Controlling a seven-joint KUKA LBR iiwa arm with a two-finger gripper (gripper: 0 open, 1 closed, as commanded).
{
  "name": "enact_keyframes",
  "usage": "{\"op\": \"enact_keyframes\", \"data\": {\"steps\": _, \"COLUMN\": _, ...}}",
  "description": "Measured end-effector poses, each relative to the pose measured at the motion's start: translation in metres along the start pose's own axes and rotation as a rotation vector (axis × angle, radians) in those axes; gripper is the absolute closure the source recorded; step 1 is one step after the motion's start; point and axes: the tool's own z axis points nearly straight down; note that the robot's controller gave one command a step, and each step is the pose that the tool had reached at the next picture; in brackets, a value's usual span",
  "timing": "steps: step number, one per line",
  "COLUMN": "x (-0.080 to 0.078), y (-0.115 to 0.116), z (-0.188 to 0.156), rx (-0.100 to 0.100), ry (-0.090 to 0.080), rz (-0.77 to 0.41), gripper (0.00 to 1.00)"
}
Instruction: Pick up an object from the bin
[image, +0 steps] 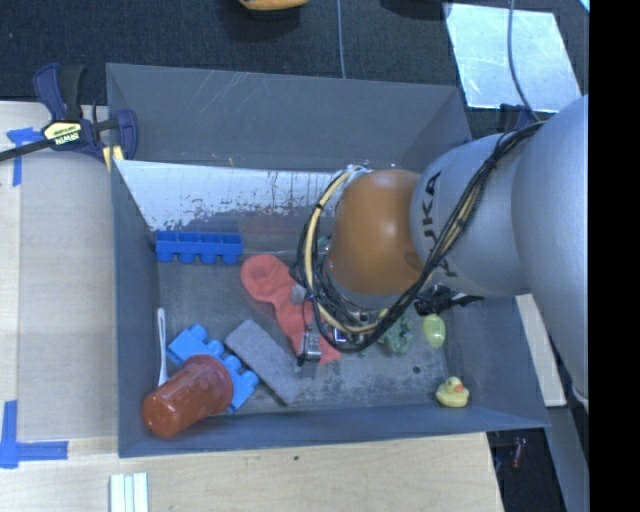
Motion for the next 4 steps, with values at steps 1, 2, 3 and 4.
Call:
{"op": "enact_keyframes", "data": {"steps": 1, "x": -0.042, "y": -0.03, "z": 0.024, "rx": 0.001, "ry": -0.003, "rz": -0.015, "gripper": 1.0}}
{"op": "enact_keyframes", "data": {"steps": 2, "x": -0.042, "y": -0.03, "z": 0.024, "rx": 0.001, "ry": -0.003, "rz": -0.015, "gripper": 1.0}}
{"op": "enact_keyframes", "data": {"steps": 3, "x": -0.045, "y": -0.038, "z": -0.029, "rx": 0.002, "ry": 0.004, "rz": -0.044, "gripper": 1.0}}
{"op": "enact_keyframes", "data": {"steps": 4, "x": -0.046, "y": -0.038, "z": -0.067, "rx": 0.003, "ry": 0.003, "rz": -0.029, "gripper": 1.0}}
